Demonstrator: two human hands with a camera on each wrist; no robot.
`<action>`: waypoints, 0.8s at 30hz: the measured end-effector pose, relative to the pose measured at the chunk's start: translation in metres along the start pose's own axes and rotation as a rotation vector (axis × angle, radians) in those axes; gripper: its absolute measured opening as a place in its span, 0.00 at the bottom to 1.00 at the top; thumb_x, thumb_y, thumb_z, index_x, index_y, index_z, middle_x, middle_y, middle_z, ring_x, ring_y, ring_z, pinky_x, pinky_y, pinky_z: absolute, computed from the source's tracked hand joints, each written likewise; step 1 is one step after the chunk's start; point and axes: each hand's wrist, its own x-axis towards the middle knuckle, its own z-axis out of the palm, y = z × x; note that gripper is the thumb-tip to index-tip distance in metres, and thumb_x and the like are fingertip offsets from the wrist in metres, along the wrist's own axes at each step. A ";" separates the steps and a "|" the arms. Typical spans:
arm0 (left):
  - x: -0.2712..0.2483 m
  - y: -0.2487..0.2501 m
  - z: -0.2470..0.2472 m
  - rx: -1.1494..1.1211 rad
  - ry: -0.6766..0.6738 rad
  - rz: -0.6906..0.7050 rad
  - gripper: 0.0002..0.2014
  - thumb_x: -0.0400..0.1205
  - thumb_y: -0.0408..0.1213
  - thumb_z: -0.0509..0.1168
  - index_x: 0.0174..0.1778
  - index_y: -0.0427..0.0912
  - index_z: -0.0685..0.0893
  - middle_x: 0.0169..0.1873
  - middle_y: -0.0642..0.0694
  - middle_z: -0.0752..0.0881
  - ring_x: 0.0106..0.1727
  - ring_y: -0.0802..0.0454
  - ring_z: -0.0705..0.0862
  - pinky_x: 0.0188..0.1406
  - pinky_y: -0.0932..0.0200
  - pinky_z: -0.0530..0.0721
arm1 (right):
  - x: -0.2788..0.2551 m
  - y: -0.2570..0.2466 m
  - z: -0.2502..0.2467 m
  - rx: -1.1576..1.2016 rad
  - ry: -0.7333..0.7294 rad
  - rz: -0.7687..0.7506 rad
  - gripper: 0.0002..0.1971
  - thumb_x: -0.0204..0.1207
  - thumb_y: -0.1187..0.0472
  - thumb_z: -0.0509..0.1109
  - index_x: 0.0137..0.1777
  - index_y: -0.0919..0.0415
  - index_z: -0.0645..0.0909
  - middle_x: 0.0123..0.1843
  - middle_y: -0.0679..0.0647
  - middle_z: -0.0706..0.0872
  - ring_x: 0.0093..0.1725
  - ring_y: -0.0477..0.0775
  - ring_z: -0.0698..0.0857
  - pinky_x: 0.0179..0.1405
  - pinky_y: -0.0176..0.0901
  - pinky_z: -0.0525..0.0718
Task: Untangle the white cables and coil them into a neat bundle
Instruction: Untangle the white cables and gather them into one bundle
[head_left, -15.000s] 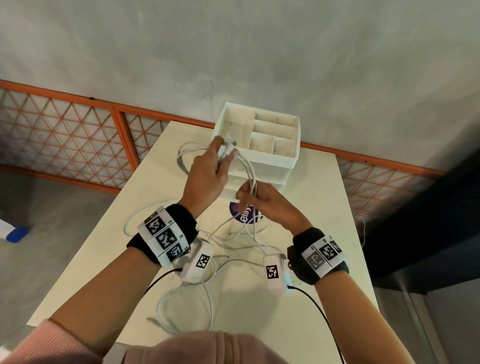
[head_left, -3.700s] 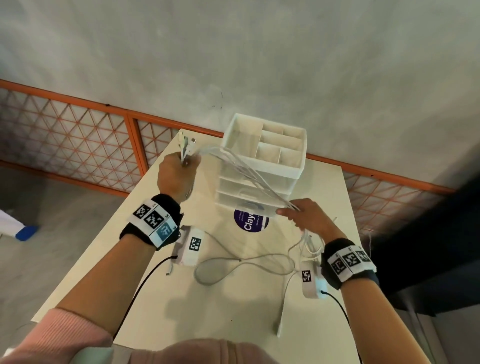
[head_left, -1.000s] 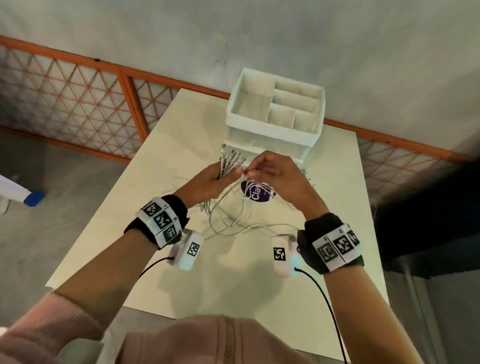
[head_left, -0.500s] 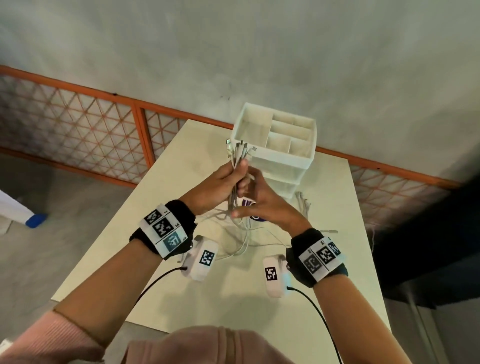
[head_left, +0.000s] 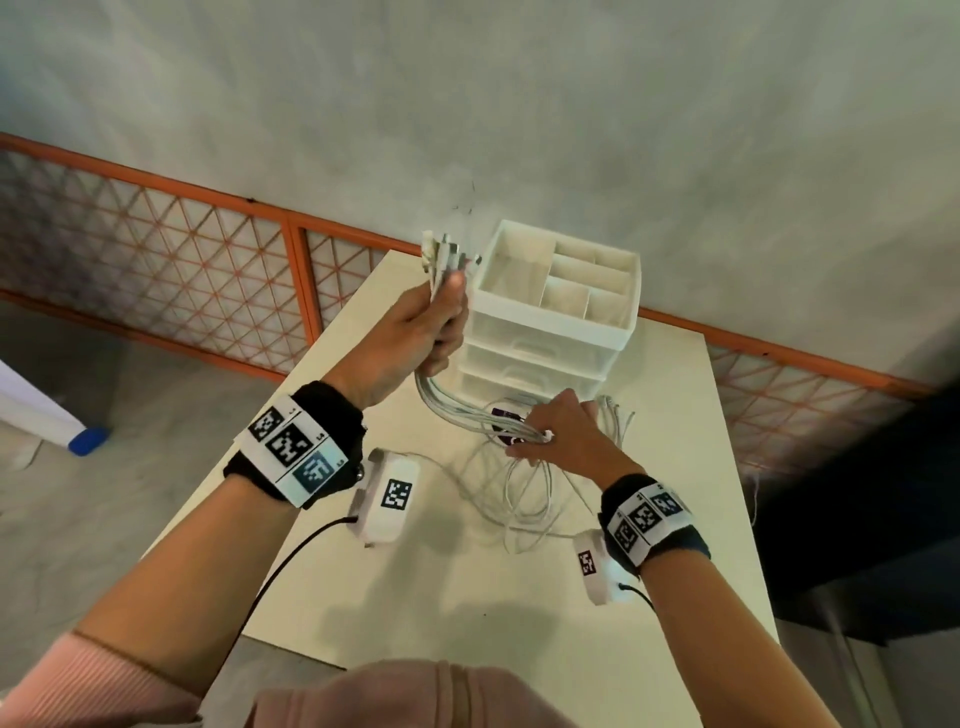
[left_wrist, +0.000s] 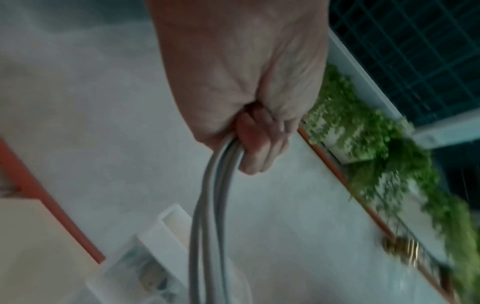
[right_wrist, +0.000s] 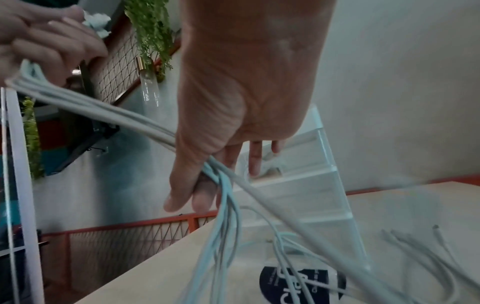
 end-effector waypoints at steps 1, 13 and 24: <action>-0.001 -0.002 0.000 0.088 0.004 -0.007 0.21 0.86 0.47 0.54 0.28 0.45 0.59 0.24 0.49 0.56 0.20 0.56 0.56 0.17 0.68 0.60 | -0.002 0.001 -0.003 -0.001 0.008 0.007 0.18 0.65 0.41 0.77 0.36 0.58 0.89 0.40 0.46 0.85 0.54 0.44 0.70 0.54 0.45 0.58; 0.003 -0.048 0.016 0.678 -0.120 -0.024 0.17 0.76 0.44 0.71 0.24 0.57 0.73 0.17 0.56 0.75 0.19 0.64 0.74 0.24 0.65 0.68 | -0.014 -0.042 -0.058 0.426 0.087 -0.020 0.15 0.69 0.55 0.79 0.32 0.67 0.83 0.23 0.55 0.77 0.16 0.41 0.71 0.18 0.32 0.71; 0.014 -0.047 -0.001 0.442 0.242 0.133 0.04 0.79 0.39 0.69 0.39 0.47 0.84 0.19 0.57 0.77 0.23 0.62 0.73 0.24 0.73 0.67 | -0.012 0.018 -0.047 0.322 -0.170 0.166 0.17 0.65 0.49 0.80 0.26 0.59 0.80 0.31 0.54 0.87 0.35 0.49 0.85 0.45 0.39 0.79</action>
